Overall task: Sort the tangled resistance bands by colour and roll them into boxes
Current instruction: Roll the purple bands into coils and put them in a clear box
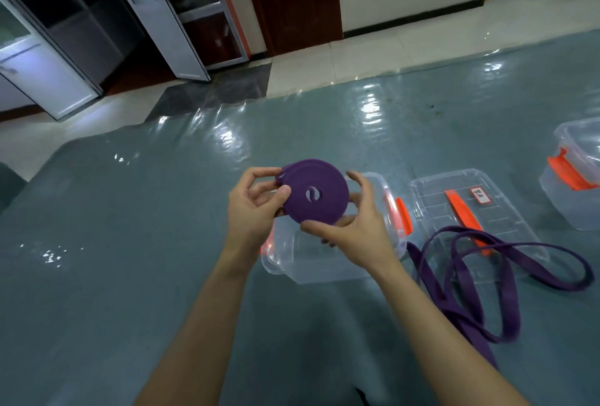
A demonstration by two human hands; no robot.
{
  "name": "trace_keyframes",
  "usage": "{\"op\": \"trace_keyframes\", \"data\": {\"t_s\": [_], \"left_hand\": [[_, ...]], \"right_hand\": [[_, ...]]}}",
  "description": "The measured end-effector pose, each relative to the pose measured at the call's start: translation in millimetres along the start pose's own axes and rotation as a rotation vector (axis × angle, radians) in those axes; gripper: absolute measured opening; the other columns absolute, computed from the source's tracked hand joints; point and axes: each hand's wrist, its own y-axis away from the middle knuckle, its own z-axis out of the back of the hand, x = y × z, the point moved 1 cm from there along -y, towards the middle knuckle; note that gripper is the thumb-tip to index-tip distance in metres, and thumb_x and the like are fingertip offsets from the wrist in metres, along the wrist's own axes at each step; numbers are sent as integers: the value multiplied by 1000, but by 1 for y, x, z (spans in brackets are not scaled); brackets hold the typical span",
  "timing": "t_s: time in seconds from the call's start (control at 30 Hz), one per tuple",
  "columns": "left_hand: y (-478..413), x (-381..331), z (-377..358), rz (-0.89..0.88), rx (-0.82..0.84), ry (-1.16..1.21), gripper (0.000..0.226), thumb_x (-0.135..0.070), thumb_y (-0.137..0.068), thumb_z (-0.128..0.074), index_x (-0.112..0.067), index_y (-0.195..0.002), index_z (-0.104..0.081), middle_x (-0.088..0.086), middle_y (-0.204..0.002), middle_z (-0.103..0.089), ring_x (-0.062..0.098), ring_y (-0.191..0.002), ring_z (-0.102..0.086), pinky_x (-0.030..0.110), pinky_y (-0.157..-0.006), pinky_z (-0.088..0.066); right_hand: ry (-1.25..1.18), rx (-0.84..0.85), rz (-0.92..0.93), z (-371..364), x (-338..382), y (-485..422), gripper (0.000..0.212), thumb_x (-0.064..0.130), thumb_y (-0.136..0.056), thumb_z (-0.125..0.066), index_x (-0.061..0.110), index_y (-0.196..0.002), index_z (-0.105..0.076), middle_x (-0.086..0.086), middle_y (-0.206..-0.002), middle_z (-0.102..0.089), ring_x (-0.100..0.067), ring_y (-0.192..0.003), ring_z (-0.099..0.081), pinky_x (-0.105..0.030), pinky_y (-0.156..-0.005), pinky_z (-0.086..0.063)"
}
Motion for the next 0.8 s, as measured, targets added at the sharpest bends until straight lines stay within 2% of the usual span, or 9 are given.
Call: {"op": "trace_keyframes", "data": {"t_s": [0.07, 0.1, 0.17, 0.27, 0.37, 0.5, 0.6, 0.67, 0.8], "left_hand": [[-5, 18, 0, 52, 9, -37, 27, 3, -98, -76, -7, -122, -69, 14, -109, -83, 32, -93, -82, 38, -73, -67], [-8, 28, -1, 87, 17, -45, 27, 3, -97, -77, -8, -121, -69, 14, -108, -83, 35, -95, -81, 42, -75, -68], [-12, 48, -4, 177, 28, -34, 27, 2, -97, -77, -8, -121, -70, 17, -109, -82, 38, -99, -81, 48, -82, -68], [-25, 77, -10, 327, 59, -11, 30, 2, -98, -76, -9, -125, -70, 22, -114, -80, 34, -100, -80, 53, -88, -68], [-41, 105, -20, 538, 59, -28, 35, 5, -97, -76, -7, -128, -67, 27, -125, -73, 30, -95, -77, 54, -92, -67], [-60, 141, -31, 726, 43, -79, 43, 12, -92, -72, -8, -129, -66, 22, -127, -71, 31, -99, -75, 44, -79, -69], [-73, 164, -34, 772, 71, -234, 47, 16, -87, -70, -11, -126, -69, 16, -125, -71, 34, -109, -74, 54, -85, -68], [-79, 177, -36, 782, 108, -348, 52, 16, -83, -75, -11, -127, -70, 15, -122, -73, 35, -110, -74, 57, -90, -67], [-80, 197, -43, 750, 143, -528, 55, 13, -76, -84, -12, -123, -74, 14, -115, -78, 34, -108, -76, 53, -89, -67]], "right_hand": [[410, -29, 142, 4, -11, -3, 108, 49, -56, -103, 36, -145, -44, 14, -132, -56, -9, -106, -69, -32, -85, -63], [568, -40, 171, 5, -15, -4, 103, 53, -56, -101, 32, -142, -47, 13, -130, -53, -11, -104, -66, -34, -86, -62], [773, -51, 162, 5, -22, -9, 95, 61, -58, -92, 24, -135, -49, 7, -124, -50, -23, -93, -70, -43, -76, -63], [887, 8, 101, 5, -33, -21, 91, 61, -59, -85, 19, -130, -48, 3, -117, -47, -29, -83, -69, -45, -67, -60], [978, 135, -25, 5, -41, -39, 91, 61, -56, -86, 13, -125, -50, -1, -112, -44, -30, -83, -67, -44, -69, -61], [1097, 250, -132, -2, -51, -71, 94, 63, -55, -87, 7, -122, -53, -3, -108, -44, -30, -89, -67, -40, -74, -61], [1215, 351, -202, -8, -71, -85, 102, 64, -60, -89, 2, -132, -50, -9, -117, -48, -28, -99, -64, -41, -88, -61], [1287, 410, -252, -10, -86, -90, 104, 67, -63, -86, 1, -135, -50, -13, -120, -52, -28, -104, -62, -37, -90, -58], [1369, 481, -328, -15, -99, -99, 92, 74, -61, -83, 8, -122, -64, -11, -104, -59, -26, -92, -58, -32, -76, -48]]}}
